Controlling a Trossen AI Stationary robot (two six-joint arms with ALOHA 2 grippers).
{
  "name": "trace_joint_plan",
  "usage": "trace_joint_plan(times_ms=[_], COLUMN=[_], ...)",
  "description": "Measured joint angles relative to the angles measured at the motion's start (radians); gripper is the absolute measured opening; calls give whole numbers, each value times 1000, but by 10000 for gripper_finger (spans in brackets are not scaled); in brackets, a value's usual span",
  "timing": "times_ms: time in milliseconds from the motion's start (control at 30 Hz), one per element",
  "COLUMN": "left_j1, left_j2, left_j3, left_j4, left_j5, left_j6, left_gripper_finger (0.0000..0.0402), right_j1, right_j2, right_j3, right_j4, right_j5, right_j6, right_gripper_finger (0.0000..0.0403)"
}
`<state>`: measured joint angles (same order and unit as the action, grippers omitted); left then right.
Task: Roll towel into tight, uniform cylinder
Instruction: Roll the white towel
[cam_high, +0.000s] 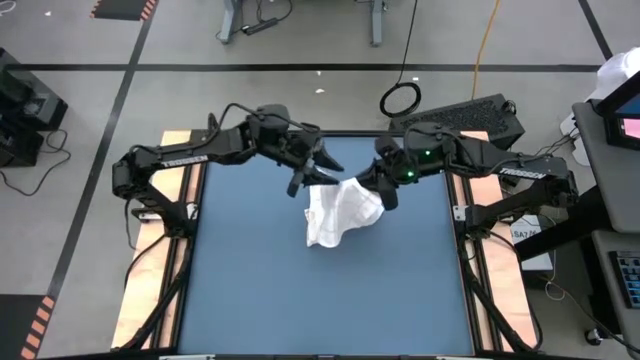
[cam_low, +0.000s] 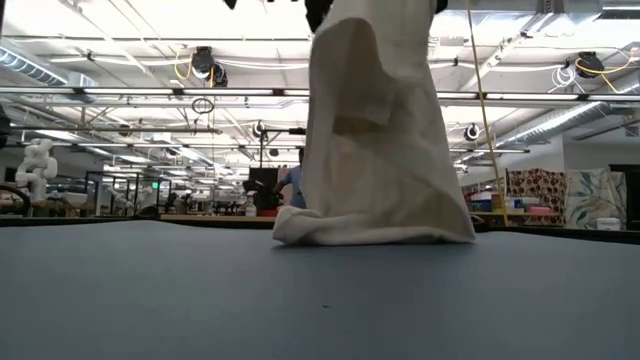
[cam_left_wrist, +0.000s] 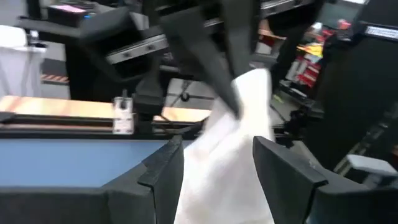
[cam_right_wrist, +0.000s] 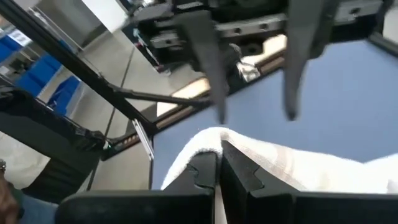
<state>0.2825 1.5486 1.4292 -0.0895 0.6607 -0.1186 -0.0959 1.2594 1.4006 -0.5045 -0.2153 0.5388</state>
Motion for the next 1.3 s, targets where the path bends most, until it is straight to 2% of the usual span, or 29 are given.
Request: trace_joint_plan(times_ms=[167, 300, 367, 433, 500, 567, 767, 1000, 1200, 1300], left_j1=[-34, -65, -78, -84, -78, -58, 20, 148, 206, 237], left_j2=[52, 85, 92, 93, 93, 92, 51, 2, -50, -68], left_j3=[0, 0, 0, 0, 0, 0, 0, -1, 0, -1], left_j4=[2, 24, 37, 33, 30, 26, 26, 24, 43, 95], left_j5=[77, 65, 33, 3, -4, -2, 79, 330, 390, 414], left_j6=[32, 158, 226, 257, 232, 173, 152, 17, -9, -98], left_gripper_finger=[196, 184, 155, 104, 40, 18, 12, 12, 11, 11], right_j1=[0, 0, 0, 0, 0, -3, -5, 4, 45, 90], right_j2=[0, 0, 0, 0, -6, -19, -49, -60, -26, -11], right_j3=[0, 0, 0, 0, 0, 0, 0, 0, 0, -1], right_j4=[-3, 3, -1, -14, -43, -94, -234, -351, -240, -154], right_j5=[0, 0, -1, -1, 2, 9, 76, 192, 192, 193], right_j6=[1, 0, 0, 5, 32, 61, 86, 66, 84, 86], right_gripper_finger=[0, 0, 0, 0, 0, 0, 28, 90, 112, 114])
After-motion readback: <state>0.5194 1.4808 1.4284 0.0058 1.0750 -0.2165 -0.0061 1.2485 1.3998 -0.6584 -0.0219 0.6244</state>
